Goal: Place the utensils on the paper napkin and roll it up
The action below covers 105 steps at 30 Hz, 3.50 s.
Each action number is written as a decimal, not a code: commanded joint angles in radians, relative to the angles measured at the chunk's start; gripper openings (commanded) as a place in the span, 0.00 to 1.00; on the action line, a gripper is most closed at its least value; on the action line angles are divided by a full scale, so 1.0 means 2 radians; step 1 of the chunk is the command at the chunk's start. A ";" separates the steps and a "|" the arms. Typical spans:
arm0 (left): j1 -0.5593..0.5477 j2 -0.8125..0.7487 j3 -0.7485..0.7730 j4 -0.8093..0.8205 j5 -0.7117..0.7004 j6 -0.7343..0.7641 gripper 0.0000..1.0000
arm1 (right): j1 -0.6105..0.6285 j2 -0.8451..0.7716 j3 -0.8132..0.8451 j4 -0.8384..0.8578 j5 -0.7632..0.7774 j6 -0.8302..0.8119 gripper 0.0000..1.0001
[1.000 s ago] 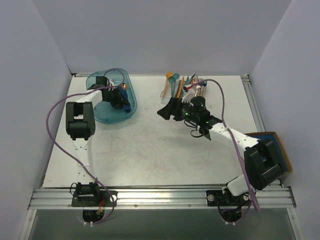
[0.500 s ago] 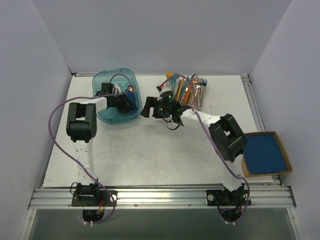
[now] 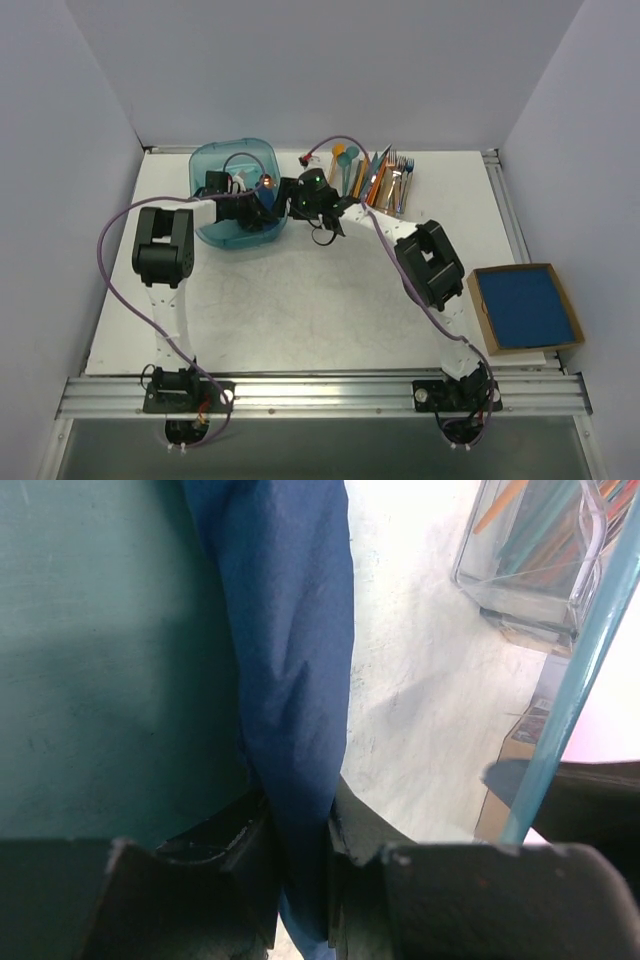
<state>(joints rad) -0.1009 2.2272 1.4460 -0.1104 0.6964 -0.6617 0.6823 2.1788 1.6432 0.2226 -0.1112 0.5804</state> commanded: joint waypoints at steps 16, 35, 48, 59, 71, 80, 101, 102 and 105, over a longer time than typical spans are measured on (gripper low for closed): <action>-0.002 0.051 0.075 -0.064 -0.026 0.032 0.26 | 0.026 0.019 0.034 -0.039 0.086 0.020 0.16; 0.000 0.061 0.115 -0.133 -0.080 0.061 0.46 | 0.038 -0.001 0.011 -0.042 0.132 0.053 0.09; -0.002 0.053 0.118 -0.182 -0.140 0.078 0.50 | 0.039 0.000 0.014 -0.045 0.135 0.056 0.07; -0.008 0.056 0.146 -0.237 -0.195 0.099 0.63 | 0.039 0.002 0.017 -0.044 0.134 0.056 0.06; -0.019 0.062 0.172 -0.275 -0.237 0.116 0.64 | 0.039 0.007 0.021 -0.048 0.132 0.058 0.05; -0.022 0.054 0.190 -0.298 -0.267 0.122 0.68 | 0.040 0.007 0.024 -0.048 0.130 0.058 0.05; -0.015 0.005 0.258 -0.296 -0.228 0.125 0.85 | 0.039 0.010 0.024 -0.031 0.116 0.056 0.35; -0.012 0.001 0.264 -0.295 -0.229 0.125 0.86 | 0.038 0.010 0.024 -0.025 0.115 0.056 0.49; -0.009 -0.021 0.273 -0.291 -0.224 0.124 0.87 | 0.032 0.005 0.026 -0.015 0.111 0.049 0.62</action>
<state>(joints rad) -0.1345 2.2875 1.9270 -0.6937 0.2466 -0.4313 0.7479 2.2372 1.6848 0.1761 0.1146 0.6998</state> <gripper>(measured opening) 0.870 0.568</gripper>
